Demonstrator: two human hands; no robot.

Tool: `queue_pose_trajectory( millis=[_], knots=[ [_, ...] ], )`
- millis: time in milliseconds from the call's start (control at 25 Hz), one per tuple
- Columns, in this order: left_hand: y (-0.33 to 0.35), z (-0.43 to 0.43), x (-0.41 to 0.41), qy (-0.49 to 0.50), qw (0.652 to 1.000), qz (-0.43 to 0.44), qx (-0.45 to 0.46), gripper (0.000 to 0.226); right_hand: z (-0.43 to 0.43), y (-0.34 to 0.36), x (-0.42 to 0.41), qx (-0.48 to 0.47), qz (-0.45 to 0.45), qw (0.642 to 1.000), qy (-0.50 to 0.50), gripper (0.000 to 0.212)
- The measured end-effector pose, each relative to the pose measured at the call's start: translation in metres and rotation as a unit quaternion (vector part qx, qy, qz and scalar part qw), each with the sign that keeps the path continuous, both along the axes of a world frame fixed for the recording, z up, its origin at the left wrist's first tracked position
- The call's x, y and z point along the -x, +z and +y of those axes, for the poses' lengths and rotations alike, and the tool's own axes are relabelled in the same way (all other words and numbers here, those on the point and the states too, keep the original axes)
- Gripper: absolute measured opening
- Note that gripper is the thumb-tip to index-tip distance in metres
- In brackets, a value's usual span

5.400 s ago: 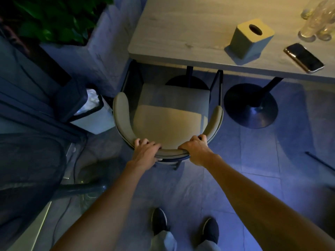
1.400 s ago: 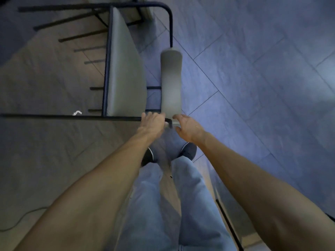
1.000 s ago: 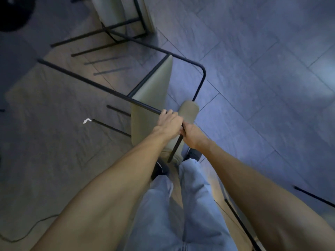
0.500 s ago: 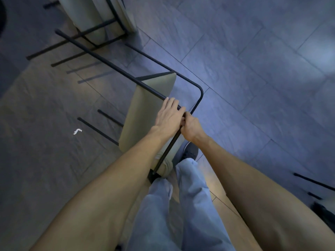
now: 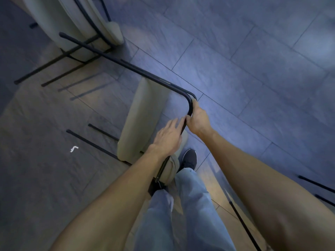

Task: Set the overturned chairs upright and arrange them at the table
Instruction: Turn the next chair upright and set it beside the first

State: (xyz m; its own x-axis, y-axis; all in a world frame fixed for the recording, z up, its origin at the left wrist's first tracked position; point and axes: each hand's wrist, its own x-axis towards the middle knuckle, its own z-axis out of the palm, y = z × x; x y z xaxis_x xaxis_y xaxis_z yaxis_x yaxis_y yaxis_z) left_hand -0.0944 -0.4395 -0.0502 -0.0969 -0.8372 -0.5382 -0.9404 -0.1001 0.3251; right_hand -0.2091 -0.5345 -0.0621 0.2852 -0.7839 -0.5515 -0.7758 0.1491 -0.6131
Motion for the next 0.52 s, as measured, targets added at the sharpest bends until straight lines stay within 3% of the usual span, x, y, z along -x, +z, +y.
queue_pose_trajectory(
  millis=[240, 360, 520],
  knots=[
    [-0.009, -0.009, 0.005, -0.044, 0.998, -0.019, -0.034, 0.078, 0.003, -0.007, 0.007, -0.049, -0.043, 0.996, -0.063, 0.079],
    [-0.007, -0.007, -0.001, -0.111, 0.993, -0.016, -0.021, 0.074, 0.028, -0.007, 0.013, -0.065, -0.063, 0.991, -0.096, 0.076],
    [-0.002, -0.003, -0.016, -0.260, 0.964, -0.036, 0.046, 0.072, 0.088, -0.025, 0.017, -0.097, -0.010, 0.993, -0.072, 0.072]
  ],
)
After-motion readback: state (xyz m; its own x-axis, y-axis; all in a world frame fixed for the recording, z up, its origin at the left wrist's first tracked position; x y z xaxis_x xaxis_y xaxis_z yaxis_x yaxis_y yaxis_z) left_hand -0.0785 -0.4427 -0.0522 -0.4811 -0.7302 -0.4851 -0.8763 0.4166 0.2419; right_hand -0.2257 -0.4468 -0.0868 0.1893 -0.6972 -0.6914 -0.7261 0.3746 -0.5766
